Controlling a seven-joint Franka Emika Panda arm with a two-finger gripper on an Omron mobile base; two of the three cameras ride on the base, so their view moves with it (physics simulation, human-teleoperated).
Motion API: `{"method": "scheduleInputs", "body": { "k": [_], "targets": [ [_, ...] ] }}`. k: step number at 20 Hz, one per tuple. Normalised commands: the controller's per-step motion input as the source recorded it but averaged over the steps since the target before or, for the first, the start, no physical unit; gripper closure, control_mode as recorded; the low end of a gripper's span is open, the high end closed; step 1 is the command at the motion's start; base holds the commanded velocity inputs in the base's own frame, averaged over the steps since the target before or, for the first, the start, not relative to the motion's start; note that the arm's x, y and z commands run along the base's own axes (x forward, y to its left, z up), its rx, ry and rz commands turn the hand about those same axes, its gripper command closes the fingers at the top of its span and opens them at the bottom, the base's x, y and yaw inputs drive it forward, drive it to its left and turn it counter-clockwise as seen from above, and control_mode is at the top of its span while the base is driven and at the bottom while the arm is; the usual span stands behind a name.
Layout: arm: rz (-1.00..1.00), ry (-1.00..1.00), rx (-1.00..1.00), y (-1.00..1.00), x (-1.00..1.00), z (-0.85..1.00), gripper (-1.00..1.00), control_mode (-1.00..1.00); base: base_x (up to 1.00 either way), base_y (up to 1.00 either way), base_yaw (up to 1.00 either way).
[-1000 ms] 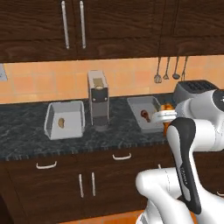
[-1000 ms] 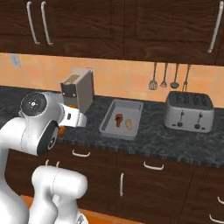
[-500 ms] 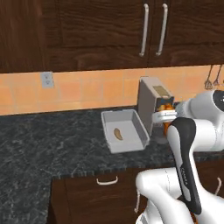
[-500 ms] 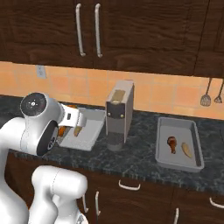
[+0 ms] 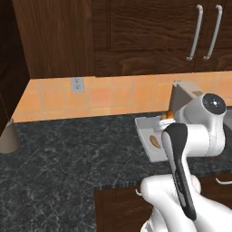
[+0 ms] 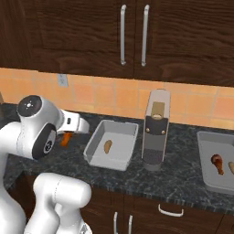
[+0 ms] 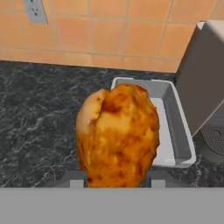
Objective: Place one sweet potato and one chicken drumstick in each tupperware on the nearby counter, to pack two identical lunches.
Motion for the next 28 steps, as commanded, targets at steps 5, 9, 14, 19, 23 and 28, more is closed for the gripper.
{"method": "scheduleInputs", "body": {
  "k": [5,9,14,19,23,28],
  "targets": [
    [0.00,0.06,-0.07,-0.72,0.30,-0.44,1.00,-1.00,0.00,0.00,0.00],
    [0.00,0.06,-0.03,-0.72,0.77,-0.53,1.00,-1.00,0.00,0.00,0.00],
    [0.00,0.16,-0.01,-0.09,1.00,-0.52,1.00,-1.00,0.00,0.00,0.00],
    [0.00,0.19,0.00,-0.33,0.80,-0.40,1.00,-1.00,0.00,0.00,0.00],
    [0.00,0.08,-0.01,-0.42,0.92,-0.55,1.00,-1.00,0.00,0.00,0.00],
    [0.00,0.02,-0.03,-0.27,0.99,-0.72,1.00,-1.00,0.00,0.00,0.00]
  ]
}}
